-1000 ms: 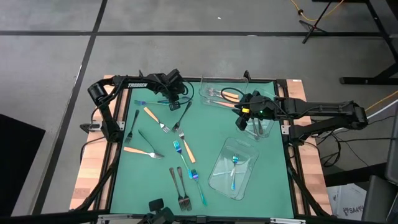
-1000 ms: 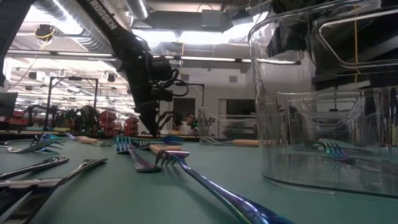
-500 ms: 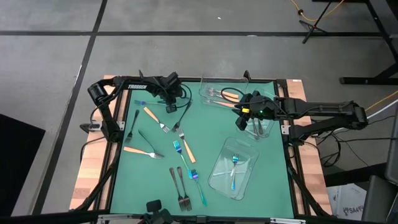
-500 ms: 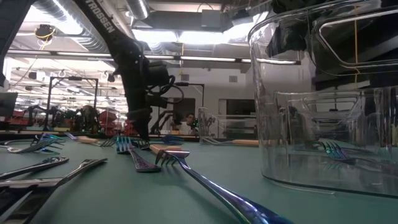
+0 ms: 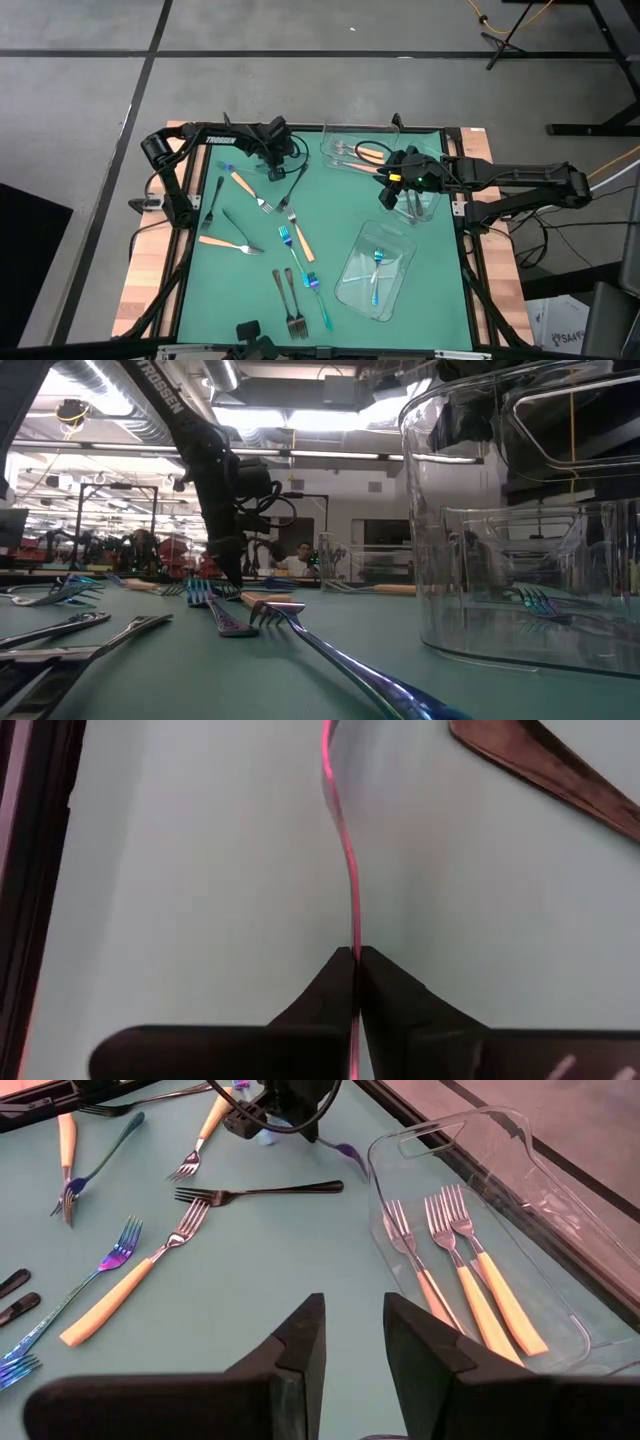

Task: Sort silverware by color (type)
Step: Put the blue fork into the bottom transparent bin

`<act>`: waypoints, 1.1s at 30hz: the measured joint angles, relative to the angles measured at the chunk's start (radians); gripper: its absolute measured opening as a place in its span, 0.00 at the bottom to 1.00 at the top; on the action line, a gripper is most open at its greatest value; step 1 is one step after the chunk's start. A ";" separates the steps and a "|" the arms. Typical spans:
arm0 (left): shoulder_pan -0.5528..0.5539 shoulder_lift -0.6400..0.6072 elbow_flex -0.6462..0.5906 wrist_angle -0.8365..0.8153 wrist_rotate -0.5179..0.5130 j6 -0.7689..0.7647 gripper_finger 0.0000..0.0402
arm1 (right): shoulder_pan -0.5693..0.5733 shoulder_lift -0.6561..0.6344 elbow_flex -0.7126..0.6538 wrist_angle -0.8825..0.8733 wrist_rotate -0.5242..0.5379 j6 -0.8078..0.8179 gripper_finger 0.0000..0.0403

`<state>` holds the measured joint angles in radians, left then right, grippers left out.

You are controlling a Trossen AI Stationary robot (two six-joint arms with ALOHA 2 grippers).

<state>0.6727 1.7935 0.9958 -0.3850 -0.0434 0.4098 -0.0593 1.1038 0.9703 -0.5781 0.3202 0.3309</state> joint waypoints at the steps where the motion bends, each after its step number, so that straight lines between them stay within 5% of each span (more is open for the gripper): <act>1: 0.000 0.000 0.000 0.004 0.000 -0.012 0.01 | 0.000 0.000 0.000 0.000 0.000 0.000 0.23; 21: 0.001 -0.016 0.000 0.098 0.168 -0.301 0.01 | 0.000 0.000 0.000 0.000 0.000 0.000 0.23; 33: -0.014 -0.246 0.000 0.134 0.196 -0.391 0.01 | 0.000 0.001 0.000 0.014 0.000 0.000 0.23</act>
<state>0.6590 1.5479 0.9958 -0.2508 0.1524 0.0185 -0.0590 1.1045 0.9703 -0.5645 0.3206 0.3313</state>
